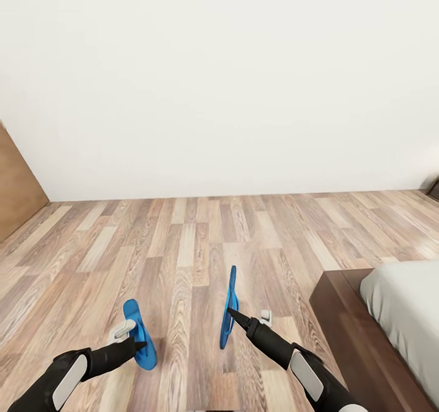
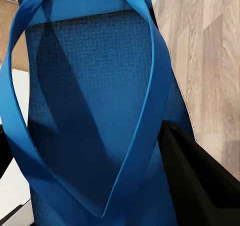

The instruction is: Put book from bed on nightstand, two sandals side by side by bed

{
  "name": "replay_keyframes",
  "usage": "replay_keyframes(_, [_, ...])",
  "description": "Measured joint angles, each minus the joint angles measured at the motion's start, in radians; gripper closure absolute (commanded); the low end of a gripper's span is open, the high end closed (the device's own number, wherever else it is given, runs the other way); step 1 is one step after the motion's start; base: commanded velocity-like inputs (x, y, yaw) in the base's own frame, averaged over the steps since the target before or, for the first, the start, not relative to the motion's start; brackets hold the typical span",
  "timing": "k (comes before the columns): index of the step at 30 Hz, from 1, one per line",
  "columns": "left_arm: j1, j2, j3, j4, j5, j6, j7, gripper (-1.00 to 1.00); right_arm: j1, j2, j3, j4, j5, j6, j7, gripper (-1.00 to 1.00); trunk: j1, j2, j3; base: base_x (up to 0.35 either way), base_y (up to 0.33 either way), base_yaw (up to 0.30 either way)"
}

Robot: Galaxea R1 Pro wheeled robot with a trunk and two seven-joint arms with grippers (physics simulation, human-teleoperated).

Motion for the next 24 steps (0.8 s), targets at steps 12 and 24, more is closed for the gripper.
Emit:
replay_keyframes(12, [0.0,0.0,0.0,0.0,0.0,0.0,0.0,1.0,0.0,0.0,0.0,0.0,0.0,0.0,0.0,1.0,-0.005,0.003,0.039,0.0,0.0,0.193])
replay_keyframes(24, [0.0,0.0,0.0,0.0,0.0,0.0,0.0,1.0,0.0,0.0,0.0,0.0,0.0,0.0,0.0,1.0,-0.011,0.006,0.077,0.0,0.0,0.195])
